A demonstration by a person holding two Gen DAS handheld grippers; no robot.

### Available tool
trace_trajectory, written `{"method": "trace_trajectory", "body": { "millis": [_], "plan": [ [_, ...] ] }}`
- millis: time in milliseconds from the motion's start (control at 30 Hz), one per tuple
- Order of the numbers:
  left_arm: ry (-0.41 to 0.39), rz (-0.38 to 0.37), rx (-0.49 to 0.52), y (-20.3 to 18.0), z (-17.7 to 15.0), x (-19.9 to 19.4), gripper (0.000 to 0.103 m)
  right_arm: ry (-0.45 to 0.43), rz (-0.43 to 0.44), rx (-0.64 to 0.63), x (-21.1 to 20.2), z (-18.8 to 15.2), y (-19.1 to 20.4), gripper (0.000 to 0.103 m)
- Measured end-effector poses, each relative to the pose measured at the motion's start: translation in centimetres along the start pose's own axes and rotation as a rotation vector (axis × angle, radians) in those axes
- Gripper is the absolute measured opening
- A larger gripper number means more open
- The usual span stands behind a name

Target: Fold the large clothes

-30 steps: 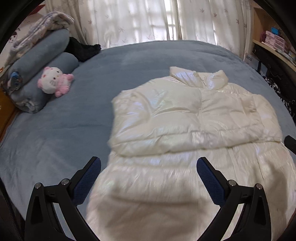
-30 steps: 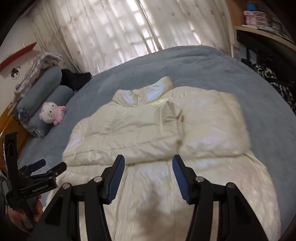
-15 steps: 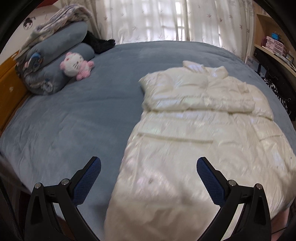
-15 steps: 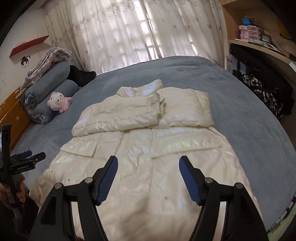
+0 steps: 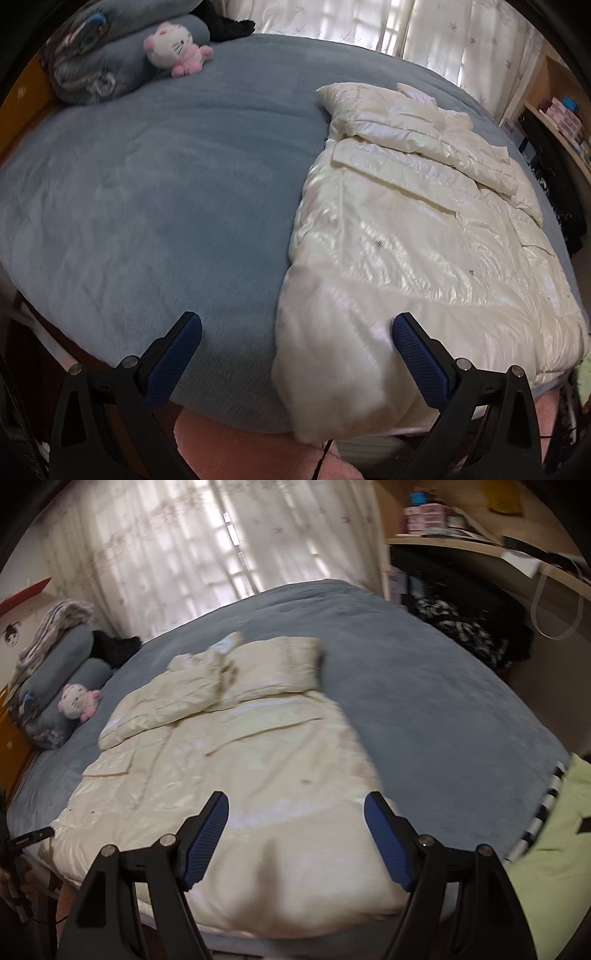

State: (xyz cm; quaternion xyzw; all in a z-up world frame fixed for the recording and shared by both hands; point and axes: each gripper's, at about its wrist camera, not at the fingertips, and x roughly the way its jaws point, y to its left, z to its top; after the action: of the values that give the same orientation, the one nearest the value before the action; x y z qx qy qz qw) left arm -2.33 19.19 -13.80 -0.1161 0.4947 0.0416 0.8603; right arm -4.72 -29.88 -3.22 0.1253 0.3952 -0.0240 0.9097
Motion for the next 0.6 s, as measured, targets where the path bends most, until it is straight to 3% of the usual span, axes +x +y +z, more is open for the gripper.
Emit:
{"method": "trace_trajectory", "body": {
  "millis": [133, 267, 400, 600],
  "plan": [
    [0.044, -0.077, -0.045, 1.3, -0.7, 1.0, 0.102, 0.053, 0.017, 0.128, 0.7, -1.0, -4.2, 0.076],
    [0.093, -0.146, -0.068, 1.4, -1.2, 2.4, 0.102, 0.110, 0.087, 0.227, 2.1, -2.5, -6.6, 0.076],
    [0.082, -0.171, -0.087, 1.5, -1.7, 3.3, 0.102, 0.154, 0.169, 0.293, 3.6, -4.1, -7.3, 0.076],
    [0.047, -0.210, -0.103, 1.3, -2.4, 3.8, 0.102, 0.144, 0.257, 0.291, 4.8, -5.1, -6.0, 0.078]
  ]
}}
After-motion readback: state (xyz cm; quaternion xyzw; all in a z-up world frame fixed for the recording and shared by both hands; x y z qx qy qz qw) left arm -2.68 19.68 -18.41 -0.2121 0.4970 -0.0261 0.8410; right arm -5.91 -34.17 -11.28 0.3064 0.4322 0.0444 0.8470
